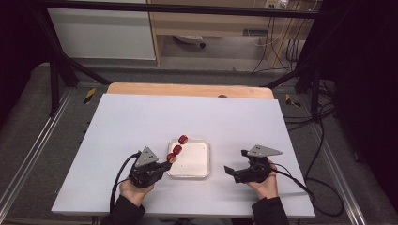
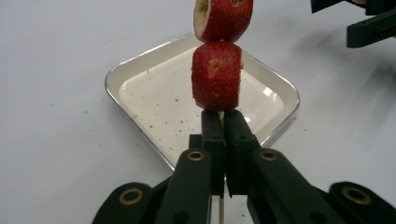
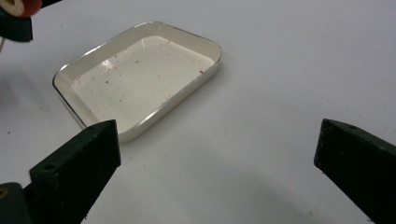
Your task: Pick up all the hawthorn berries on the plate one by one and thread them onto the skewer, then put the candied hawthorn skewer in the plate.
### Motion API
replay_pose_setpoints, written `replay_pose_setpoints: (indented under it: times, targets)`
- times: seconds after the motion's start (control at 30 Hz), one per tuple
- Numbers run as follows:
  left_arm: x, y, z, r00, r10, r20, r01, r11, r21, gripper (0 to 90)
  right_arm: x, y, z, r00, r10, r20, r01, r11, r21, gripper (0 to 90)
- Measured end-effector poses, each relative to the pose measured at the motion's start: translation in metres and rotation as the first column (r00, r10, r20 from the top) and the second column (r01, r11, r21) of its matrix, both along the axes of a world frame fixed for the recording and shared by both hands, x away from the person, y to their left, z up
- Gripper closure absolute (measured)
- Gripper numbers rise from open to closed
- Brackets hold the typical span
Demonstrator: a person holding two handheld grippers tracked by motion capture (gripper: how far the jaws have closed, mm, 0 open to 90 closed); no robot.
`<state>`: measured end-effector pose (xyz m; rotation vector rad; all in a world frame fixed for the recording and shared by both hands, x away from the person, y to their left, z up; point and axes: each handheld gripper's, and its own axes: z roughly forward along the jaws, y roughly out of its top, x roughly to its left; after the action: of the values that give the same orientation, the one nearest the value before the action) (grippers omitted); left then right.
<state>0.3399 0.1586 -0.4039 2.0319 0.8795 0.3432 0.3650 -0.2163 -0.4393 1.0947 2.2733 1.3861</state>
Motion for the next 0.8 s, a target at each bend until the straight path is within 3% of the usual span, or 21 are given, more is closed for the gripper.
replay_pose_setpoints:
  times: [0.13,0.33,0.43,0.8]
  targets:
    - [0.011,-0.004,0.007,0.9992,-0.018,-0.037,0.020,0.9992,0.034,87.9,-0.003,-0.015,-0.006,0.9996,-0.022,-0.015,0.022,0.9997,0.004,0.6]
    - [0.023,-0.014,0.013,0.9983,-0.032,-0.048,0.037,0.9950,0.093,87.8,-0.007,-0.028,-0.009,0.9988,-0.039,-0.030,0.039,0.9993,0.003,0.6]
    - [0.029,-0.020,0.015,0.9976,-0.036,-0.060,0.042,0.9933,0.107,87.8,-0.009,-0.030,-0.009,0.9987,-0.042,-0.028,0.041,0.9988,-0.028,0.6]
    - [0.048,-0.037,0.010,0.9940,-0.036,-0.103,0.052,0.9865,0.155,87.8,-0.012,-0.034,-0.009,0.9986,-0.031,-0.043,0.031,0.9995,-0.007,0.6]
